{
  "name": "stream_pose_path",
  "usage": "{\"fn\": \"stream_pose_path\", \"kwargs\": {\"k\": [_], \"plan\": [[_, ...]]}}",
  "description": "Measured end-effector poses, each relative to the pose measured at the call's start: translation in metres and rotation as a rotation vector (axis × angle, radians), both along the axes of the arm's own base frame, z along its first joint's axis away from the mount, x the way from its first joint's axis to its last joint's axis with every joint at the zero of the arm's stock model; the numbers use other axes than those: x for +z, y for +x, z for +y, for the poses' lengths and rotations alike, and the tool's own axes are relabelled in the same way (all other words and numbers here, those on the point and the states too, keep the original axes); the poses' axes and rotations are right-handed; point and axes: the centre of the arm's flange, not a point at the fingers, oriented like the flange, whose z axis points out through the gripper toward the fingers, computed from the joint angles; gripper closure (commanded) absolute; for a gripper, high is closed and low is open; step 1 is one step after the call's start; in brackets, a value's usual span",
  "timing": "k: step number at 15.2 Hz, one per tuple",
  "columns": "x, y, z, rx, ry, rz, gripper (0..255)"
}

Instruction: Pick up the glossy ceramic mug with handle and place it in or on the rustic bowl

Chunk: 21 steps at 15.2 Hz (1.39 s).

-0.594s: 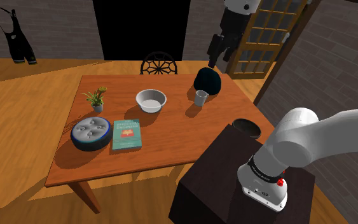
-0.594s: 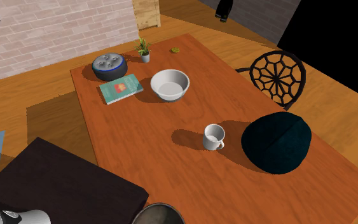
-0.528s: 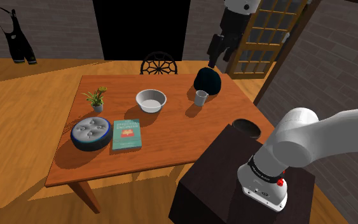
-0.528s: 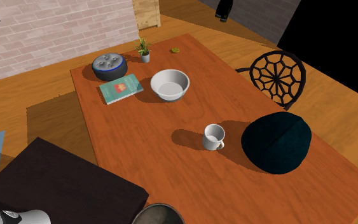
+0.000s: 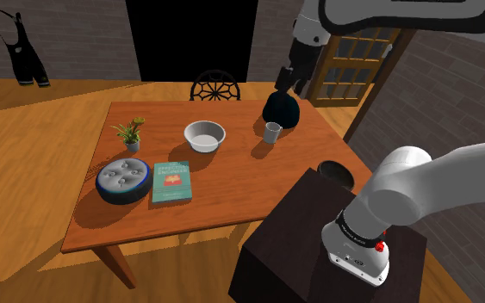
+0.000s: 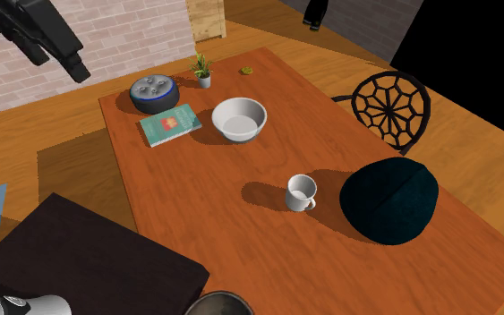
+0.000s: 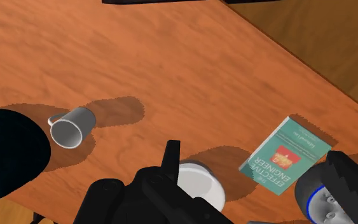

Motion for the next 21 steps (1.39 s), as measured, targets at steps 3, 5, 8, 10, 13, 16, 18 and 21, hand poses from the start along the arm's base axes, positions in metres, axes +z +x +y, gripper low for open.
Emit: {"fn": "stream_pose_path", "kwargs": {"k": [3, 5, 8, 10, 13, 16, 18, 21], "plan": [[-0.027, 0.01, -0.024, 0.002, -0.003, 0.0, 0], [-0.046, 0.021, -0.036, 0.004, -0.005, 0.001, 0], [-0.075, 0.033, -0.063, 0.006, -0.008, 0.002, 0], [-0.095, 0.045, -0.078, 0.008, -0.011, 0.002, 0], [-0.123, 0.057, -0.102, 0.01, -0.014, 0.002, 0], [-0.151, 0.07, -0.122, 0.013, -0.016, 0.002, 0], [-0.169, 0.081, -0.138, 0.014, -0.019, 0.002, 0], [-0.196, 0.09, -0.161, 0.016, -0.022, 0.003, 0]]}}
